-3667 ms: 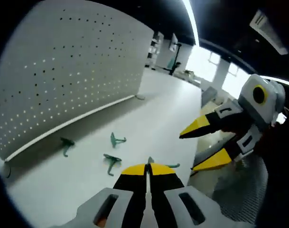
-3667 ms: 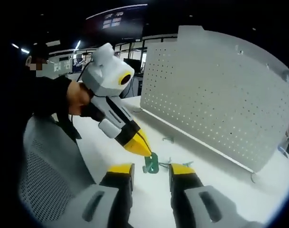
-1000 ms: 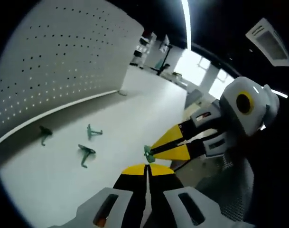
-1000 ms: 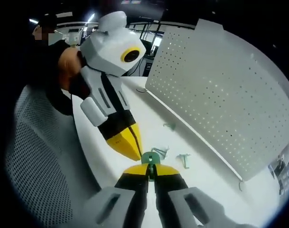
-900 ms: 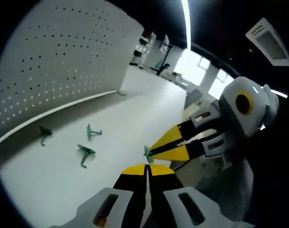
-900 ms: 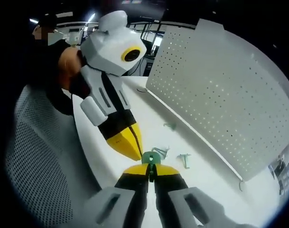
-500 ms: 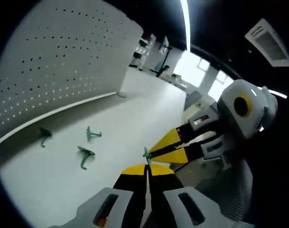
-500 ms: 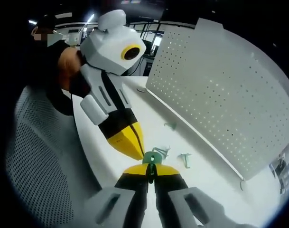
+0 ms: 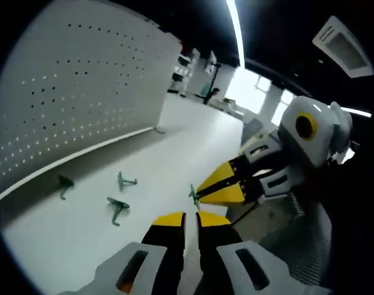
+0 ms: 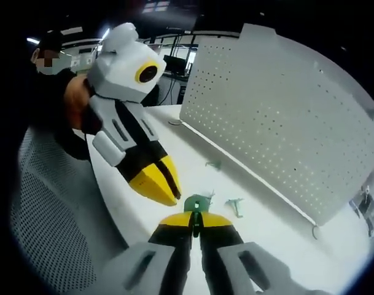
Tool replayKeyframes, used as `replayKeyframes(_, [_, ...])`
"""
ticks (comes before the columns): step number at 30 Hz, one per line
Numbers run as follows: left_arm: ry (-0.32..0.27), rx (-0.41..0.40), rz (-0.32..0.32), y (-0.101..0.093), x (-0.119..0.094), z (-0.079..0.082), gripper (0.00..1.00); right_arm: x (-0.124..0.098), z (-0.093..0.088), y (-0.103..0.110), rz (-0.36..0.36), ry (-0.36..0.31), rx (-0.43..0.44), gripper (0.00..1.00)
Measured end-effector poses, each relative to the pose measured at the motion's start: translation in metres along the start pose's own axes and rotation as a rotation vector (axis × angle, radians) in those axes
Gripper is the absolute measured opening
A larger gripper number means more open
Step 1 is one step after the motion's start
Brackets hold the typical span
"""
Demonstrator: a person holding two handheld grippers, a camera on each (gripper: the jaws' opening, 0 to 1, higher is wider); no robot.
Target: Insert the hook assembly into the mounting plate slot until the hook locks in place.
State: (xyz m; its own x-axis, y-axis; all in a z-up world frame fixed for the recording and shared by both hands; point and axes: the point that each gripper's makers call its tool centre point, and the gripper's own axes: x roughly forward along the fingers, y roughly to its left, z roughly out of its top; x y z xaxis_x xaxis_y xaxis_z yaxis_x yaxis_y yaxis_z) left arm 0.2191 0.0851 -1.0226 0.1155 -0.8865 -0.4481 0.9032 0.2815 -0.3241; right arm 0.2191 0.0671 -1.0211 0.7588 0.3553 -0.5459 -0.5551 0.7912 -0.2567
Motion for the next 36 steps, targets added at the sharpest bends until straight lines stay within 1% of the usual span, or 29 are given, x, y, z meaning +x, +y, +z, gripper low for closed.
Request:
replayKeyframes(5, [-0.016,0.022,0.024,0.001,-0.004,0.003,0.13,-0.001,0.001,-0.002,-0.006,-0.007,0.015,0.01])
replayKeyframes(8, [-0.028,0.049,0.053,0.003,-0.008,0.006,0.17,-0.002,0.001,-0.003,-0.011,-0.012,0.020,0.01])
replayKeyframes(13, [-0.040,0.083,0.075,0.002,-0.014,0.009,0.19,-0.002,0.002,-0.004,-0.016,-0.018,0.028,0.01])
replayKeyframes(15, [-0.057,0.098,0.091,0.001,-0.017,0.012,0.22,-0.003,0.003,-0.005,-0.019,-0.023,0.032,0.01])
replayKeyframes(17, [-0.092,0.127,0.121,0.002,-0.020,0.019,0.28,-0.003,0.003,-0.006,-0.021,-0.026,0.035,0.01])
replayKeyframes(19, [-0.105,0.152,0.148,0.005,-0.022,0.021,0.32,-0.003,0.003,-0.006,-0.020,-0.027,0.039,0.01])
replayKeyframes(21, [-0.115,0.164,0.169,0.010,-0.024,0.024,0.34,-0.002,0.004,-0.006,-0.020,-0.030,0.037,0.01])
replayKeyframes(23, [-0.144,0.185,0.198,0.014,-0.028,0.031,0.37,-0.001,0.006,-0.005,-0.019,-0.033,0.033,0.01])
replayKeyframes(25, [-0.156,0.208,0.223,0.017,-0.031,0.034,0.39,-0.001,0.006,-0.005,-0.018,-0.034,0.031,0.01])
replayKeyframes(30, [-0.146,0.243,0.248,0.019,-0.032,0.034,0.42,0.000,0.009,-0.008,-0.028,-0.044,0.035,0.01])
replayKeyframes(34, [-0.154,0.253,0.261,0.021,-0.034,0.036,0.44,-0.002,0.011,-0.014,-0.045,-0.057,0.046,0.01])
replayKeyframes(36, [-0.168,0.248,0.270,0.023,-0.037,0.039,0.45,-0.003,0.010,-0.017,-0.053,-0.057,0.052,0.01])
